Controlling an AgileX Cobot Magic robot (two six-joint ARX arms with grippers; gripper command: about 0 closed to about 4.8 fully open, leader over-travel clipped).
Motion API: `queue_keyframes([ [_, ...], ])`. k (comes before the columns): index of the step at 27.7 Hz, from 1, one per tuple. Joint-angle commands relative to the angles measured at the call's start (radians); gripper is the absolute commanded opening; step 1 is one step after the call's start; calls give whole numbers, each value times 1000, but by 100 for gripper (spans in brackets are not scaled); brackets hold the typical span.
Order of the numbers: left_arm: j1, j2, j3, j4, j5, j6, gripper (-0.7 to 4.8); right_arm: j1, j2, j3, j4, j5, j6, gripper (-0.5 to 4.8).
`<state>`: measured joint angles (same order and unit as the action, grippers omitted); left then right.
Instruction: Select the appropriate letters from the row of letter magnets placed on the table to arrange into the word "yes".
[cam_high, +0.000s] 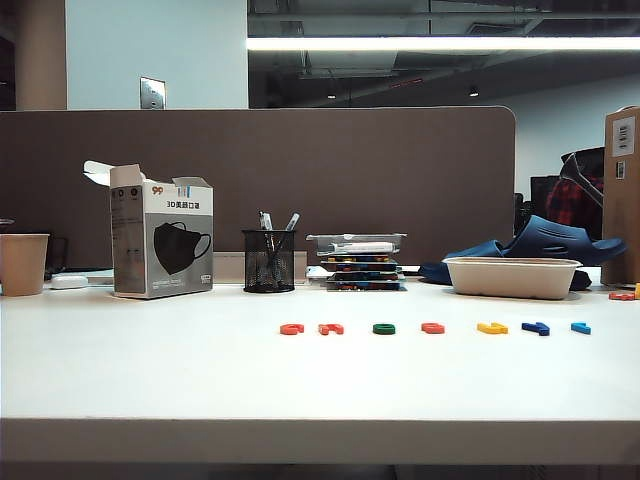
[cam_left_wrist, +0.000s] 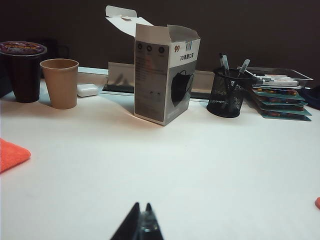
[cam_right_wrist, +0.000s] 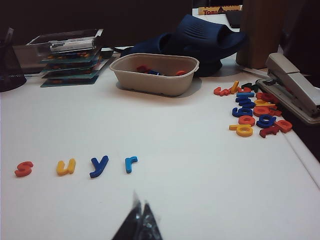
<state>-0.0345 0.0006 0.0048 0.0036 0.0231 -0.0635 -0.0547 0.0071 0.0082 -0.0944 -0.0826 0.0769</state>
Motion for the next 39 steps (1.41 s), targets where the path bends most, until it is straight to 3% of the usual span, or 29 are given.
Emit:
queue_keyframes([
  [1, 0, 0, 3, 13, 0, 3, -5, 1, -9, -8, 17, -1, -2, -1],
  [15, 0, 1, 10, 45, 5, 2, -5, 2, -9, -8, 17, -2, -3, -1],
  [23, 0, 1, 145, -5, 56, -27, -5, 2, -9, -8, 17, -2, -2, -1],
  [32, 0, 29, 495, -385, 171, -76, -5, 1, -9, -8, 18, -2, -2, -1],
  [39, 0, 188, 789, -617, 261, -108, -5, 2, -9, -8, 20, -2, -2, -1],
])
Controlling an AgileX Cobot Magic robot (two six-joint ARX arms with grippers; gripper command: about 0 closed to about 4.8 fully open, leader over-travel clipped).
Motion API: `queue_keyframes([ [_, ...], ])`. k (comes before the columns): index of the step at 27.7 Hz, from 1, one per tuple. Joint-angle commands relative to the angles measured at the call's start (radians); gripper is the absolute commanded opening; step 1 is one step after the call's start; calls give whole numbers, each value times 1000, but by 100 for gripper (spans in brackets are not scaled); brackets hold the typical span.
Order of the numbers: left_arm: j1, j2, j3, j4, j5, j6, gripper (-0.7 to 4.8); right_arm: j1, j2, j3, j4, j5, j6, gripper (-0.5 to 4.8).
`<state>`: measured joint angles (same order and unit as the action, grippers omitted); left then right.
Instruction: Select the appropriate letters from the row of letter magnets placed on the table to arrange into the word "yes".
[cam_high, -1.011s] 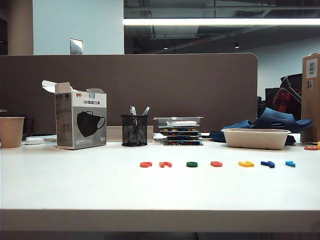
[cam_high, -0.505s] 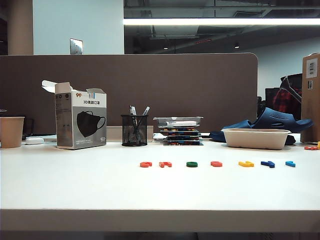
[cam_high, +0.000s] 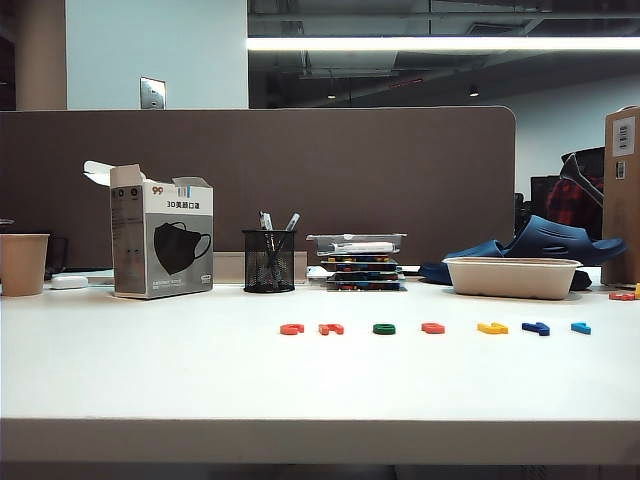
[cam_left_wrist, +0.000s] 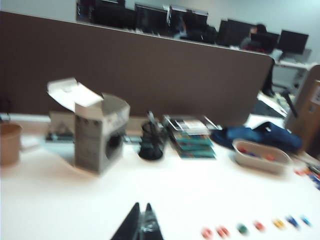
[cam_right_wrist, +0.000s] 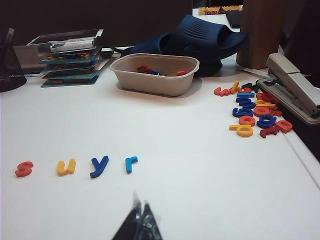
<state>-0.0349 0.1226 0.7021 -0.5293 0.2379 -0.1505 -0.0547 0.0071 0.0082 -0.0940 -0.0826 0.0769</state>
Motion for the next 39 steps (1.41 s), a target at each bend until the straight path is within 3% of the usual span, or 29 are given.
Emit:
queue_keyframes([
  [1, 0, 103, 140, -110, 66, -24, -5, 2, -9, -8, 20, -2, -2, -1],
  [9, 0, 393, 485, -353, 181, -49, -5, 1, -9, -8, 21, -2, -2, -1],
  [15, -1, 668, 823, -598, 309, -98, -5, 1, -9, -8, 23, -2, -2, -1],
  [24, -195, 833, 972, -623, 297, -213, -5, 1, -9, -8, 23, 2, -2, -1],
  [27, -284, 883, 986, -621, 268, -260, -5, 1, -9, -8, 23, 2, -2, -1],
  [34, -513, 984, 986, -585, 45, -352, -5, 1, -9, -8, 23, 2, -2, -1],
  [39, -605, 1064, 986, -522, -38, -420, -5, 1, -9, -8, 23, 2, -2, -1],
])
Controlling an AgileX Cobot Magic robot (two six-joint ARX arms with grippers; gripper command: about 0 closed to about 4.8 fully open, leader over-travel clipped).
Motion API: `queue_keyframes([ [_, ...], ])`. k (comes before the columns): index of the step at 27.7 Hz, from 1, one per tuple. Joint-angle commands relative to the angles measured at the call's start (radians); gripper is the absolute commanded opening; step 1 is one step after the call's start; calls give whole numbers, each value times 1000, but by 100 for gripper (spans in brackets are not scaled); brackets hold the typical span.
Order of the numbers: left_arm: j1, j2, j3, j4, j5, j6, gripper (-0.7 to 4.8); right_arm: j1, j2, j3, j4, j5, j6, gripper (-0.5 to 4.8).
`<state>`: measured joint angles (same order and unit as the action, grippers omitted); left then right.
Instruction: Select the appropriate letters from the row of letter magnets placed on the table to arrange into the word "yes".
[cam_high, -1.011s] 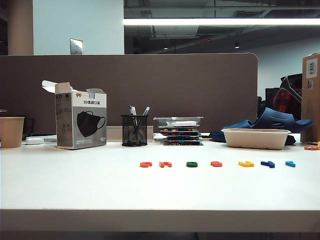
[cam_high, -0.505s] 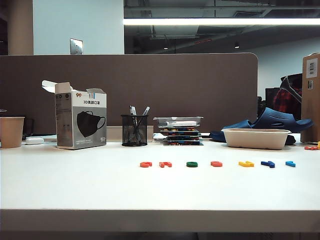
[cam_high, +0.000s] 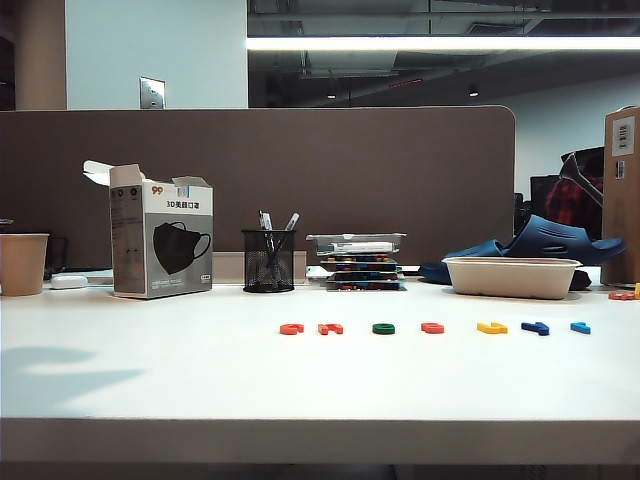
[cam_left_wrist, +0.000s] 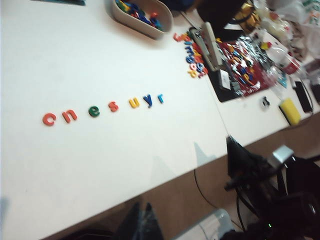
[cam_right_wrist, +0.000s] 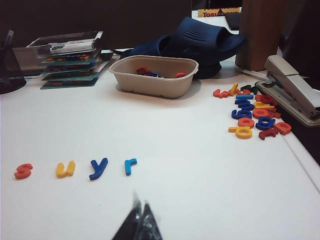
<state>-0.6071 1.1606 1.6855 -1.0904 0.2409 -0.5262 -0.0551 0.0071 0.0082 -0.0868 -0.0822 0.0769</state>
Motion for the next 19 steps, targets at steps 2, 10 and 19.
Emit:
queue_keyframes([
  [2, -62, 50, 3, 48, -94, -69, -5, 1, -9, -8, 16, 2, -2, -1],
  [10, -103, 122, 3, 81, -220, -139, -5, 1, -9, -8, 16, 2, -2, -1],
  [19, -103, 154, 2, 90, -307, -139, -5, 1, -8, -8, 16, 2, -2, -1],
])
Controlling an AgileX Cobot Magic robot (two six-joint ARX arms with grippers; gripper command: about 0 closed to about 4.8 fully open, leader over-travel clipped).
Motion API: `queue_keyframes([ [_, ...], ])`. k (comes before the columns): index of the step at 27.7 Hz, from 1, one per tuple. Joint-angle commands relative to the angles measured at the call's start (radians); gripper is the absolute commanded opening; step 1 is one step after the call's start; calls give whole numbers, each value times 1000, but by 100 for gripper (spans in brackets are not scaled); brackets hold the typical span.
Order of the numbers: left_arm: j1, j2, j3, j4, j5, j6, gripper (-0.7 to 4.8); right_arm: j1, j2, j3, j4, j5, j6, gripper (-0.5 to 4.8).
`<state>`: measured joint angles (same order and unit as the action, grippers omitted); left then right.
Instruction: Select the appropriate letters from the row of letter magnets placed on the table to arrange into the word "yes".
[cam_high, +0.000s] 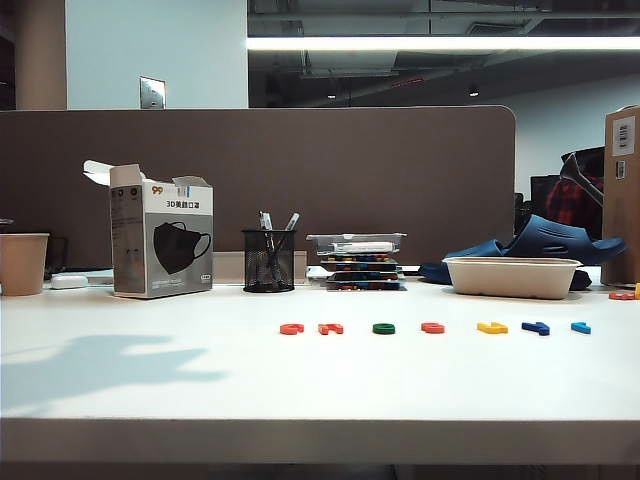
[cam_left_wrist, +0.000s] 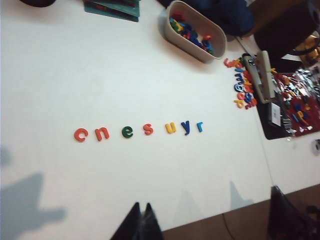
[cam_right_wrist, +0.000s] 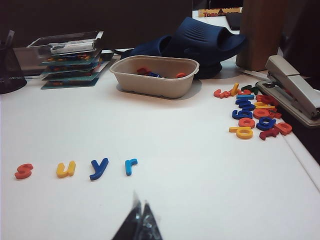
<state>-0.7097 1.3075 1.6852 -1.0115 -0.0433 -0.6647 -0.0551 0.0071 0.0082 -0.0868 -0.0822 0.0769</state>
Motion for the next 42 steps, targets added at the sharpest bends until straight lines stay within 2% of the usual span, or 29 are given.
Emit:
queue_keyframes([
  [1, -1, 11, 2, 11, -19, -1, -5, 1, -9, -8, 16, 2, -2, -1],
  [14, -1, 38, 2, -31, 88, 3, -5, 1, -9, 5, 14, 2, -1, -1],
  [19, -1, 38, 2, -87, 89, 6, -5, 1, -8, 21, 13, 2, -1, -1],
  [26, -1, 38, 2, -87, 92, 5, -5, 1, -8, 54, 6, 2, -2, -1],
  [29, -1, 38, 2, -87, 88, 5, -5, 1, -8, 93, -22, 3, -1, -1],
  [37, 0, 38, 2, -87, 89, 5, -5, 1, -6, 280, -224, 2, -2, -1],
  [42, 0, 38, 2, -87, 89, 5, -5, 1, 26, 387, -269, 6, -2, -1],
])
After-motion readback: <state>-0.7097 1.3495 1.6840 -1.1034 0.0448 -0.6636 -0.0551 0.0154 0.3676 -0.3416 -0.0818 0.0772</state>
